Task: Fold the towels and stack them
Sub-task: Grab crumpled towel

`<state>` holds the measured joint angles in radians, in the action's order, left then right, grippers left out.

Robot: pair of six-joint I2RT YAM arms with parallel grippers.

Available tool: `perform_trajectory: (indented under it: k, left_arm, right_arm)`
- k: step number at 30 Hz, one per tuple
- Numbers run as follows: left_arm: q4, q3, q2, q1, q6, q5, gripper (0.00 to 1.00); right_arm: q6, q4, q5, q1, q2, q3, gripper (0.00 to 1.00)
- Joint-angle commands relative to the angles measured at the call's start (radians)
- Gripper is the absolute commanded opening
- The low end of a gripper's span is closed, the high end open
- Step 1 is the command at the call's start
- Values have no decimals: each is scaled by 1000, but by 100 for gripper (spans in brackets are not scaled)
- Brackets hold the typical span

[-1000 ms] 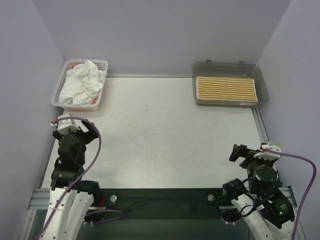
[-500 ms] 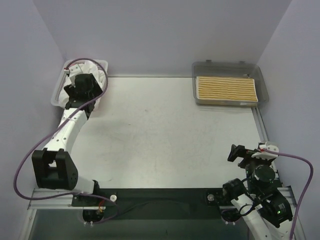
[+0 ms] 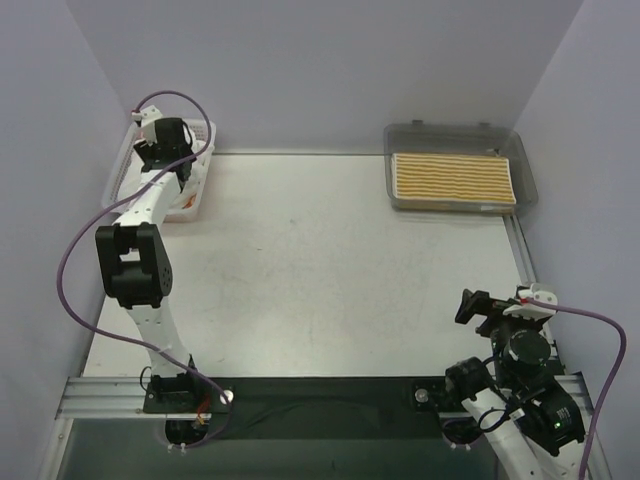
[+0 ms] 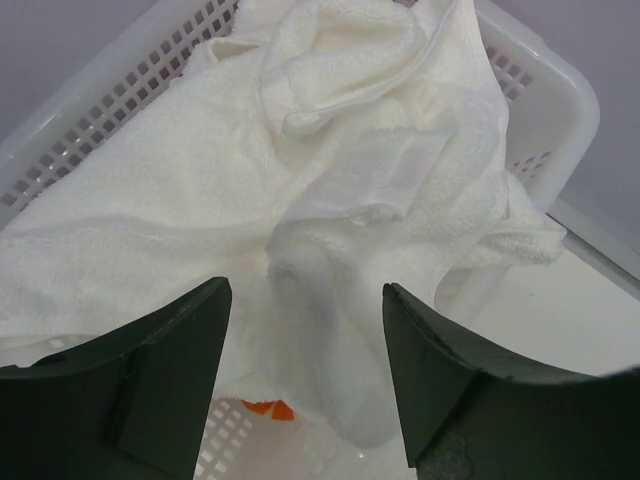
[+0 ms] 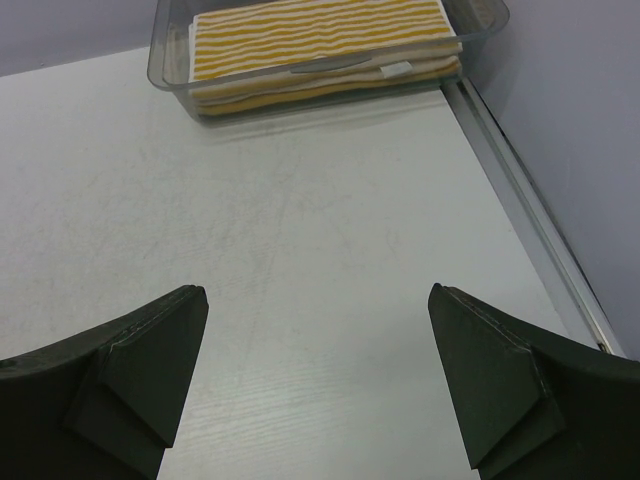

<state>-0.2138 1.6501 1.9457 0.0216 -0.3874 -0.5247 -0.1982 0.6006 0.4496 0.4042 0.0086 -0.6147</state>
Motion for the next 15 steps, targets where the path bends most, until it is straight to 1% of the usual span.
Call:
perform_trajectory:
  k: [1, 2, 5, 6, 8, 9, 11, 12, 14, 15]
  left_arm:
    - [34, 102, 74, 5, 5, -18, 71]
    - [27, 117, 96, 8, 2, -17, 68]
    - [21, 125, 114, 12, -10, -15, 66]
    - [22, 122, 122, 18, -14, -14, 57]
    - [22, 120, 127, 21, -11, -5, 48]
    - [21, 119, 128, 29, -4, 2, 29]
    - [24, 116, 124, 29, 13, 17, 6]
    - [22, 114, 116, 28, 25, 17, 0]
    - [27, 109, 92, 28, 30, 22, 0]
    - [31, 111, 55, 26, 48, 20, 0]
  right_arm:
    - [20, -42, -14, -8, -18, -5, 100]
    - [23, -42, -18, -8, -15, -5, 100]
    - [25, -42, -20, -10, -13, -7, 100]
    - [26, -42, -20, -10, -13, -5, 100]
    - [26, -42, -25, -10, -13, -5, 100]
    - [29, -42, -28, -10, -13, -6, 100]
    - [31, -42, -31, -10, -13, -5, 100]
    - [29, -41, -32, -10, -13, -6, 100]
    - [31, -42, -38, -10, -13, -8, 100]
    - [32, -42, -40, -10, -13, -7, 100]
